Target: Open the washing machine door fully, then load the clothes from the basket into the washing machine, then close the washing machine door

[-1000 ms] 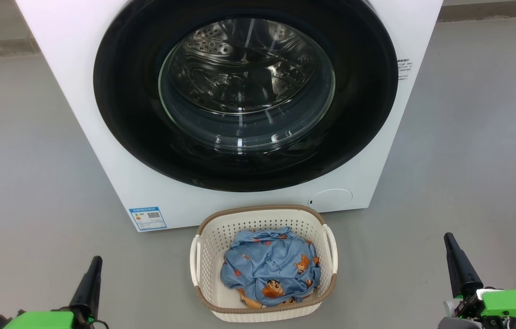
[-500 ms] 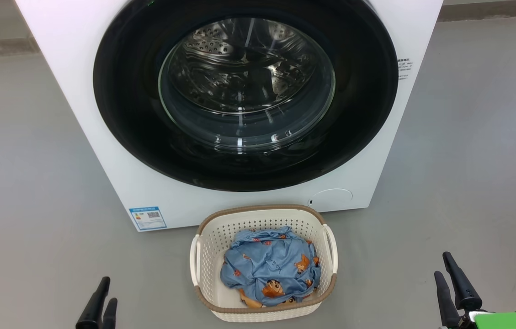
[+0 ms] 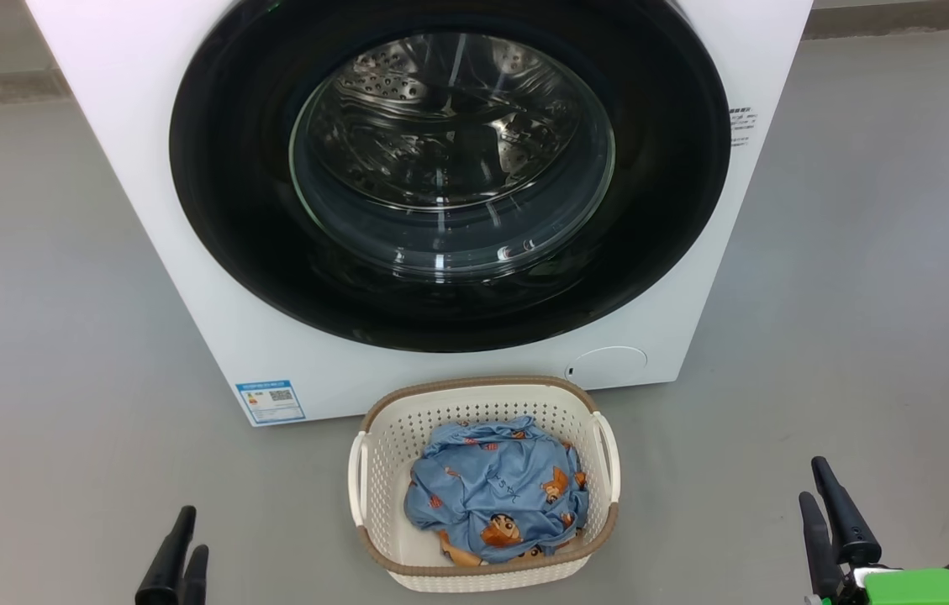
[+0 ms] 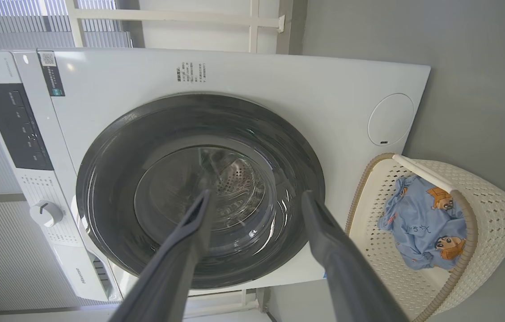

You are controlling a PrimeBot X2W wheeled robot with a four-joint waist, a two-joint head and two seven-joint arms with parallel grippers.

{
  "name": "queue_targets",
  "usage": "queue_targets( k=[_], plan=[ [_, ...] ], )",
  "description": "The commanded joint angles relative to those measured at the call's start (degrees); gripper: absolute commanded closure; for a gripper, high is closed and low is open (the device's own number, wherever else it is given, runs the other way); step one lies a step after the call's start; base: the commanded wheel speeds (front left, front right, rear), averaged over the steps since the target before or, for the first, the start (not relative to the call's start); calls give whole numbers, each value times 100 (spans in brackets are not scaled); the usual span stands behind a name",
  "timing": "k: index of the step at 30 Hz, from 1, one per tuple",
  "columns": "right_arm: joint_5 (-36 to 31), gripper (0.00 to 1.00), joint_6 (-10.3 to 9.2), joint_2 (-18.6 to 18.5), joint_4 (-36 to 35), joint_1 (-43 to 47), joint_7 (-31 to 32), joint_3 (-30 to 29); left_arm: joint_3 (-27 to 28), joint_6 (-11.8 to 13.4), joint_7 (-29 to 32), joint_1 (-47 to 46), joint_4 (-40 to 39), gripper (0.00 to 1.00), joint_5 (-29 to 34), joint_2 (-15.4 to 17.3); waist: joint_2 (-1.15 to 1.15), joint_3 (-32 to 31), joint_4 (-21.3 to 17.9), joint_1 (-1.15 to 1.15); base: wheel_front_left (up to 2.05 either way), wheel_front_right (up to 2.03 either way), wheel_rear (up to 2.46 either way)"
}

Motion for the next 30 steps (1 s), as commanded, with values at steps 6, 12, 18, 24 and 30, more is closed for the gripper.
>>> queue_targets(
  k=[6, 12, 18, 24, 30],
  plan=[
    [-343, 0, -1, -42, -237, -219, -154, 58, -76, -8, -201, -193, -222, 0, 250, 189, 0, -3, -4, -1, 0, 0, 0],
    [-662, 0, -2, -46, -315, -251, -238, 83, -177, -9, -346, -202, -233, 0, 436, 279, 0, -16, -3, -1, 0, 0, 0],
    [-1267, 0, -2, -52, -453, -295, -355, 122, -229, -10, -487, -224, -194, 0, 867, 387, 0, -41, -1, -1, 0, 0, 0],
    [-1871, 0, -2, -56, -572, -343, -456, 198, -193, -11, -589, -234, -214, 0, 1369, 411, 0, -45, -3, -1, 0, 0, 0],
    [-2526, 0, -3, -61, -653, -414, -555, 319, -176, -12, -690, -254, -232, 0, 1866, 454, 0, -48, -7, -1, 0, 0, 0]
  ],
)
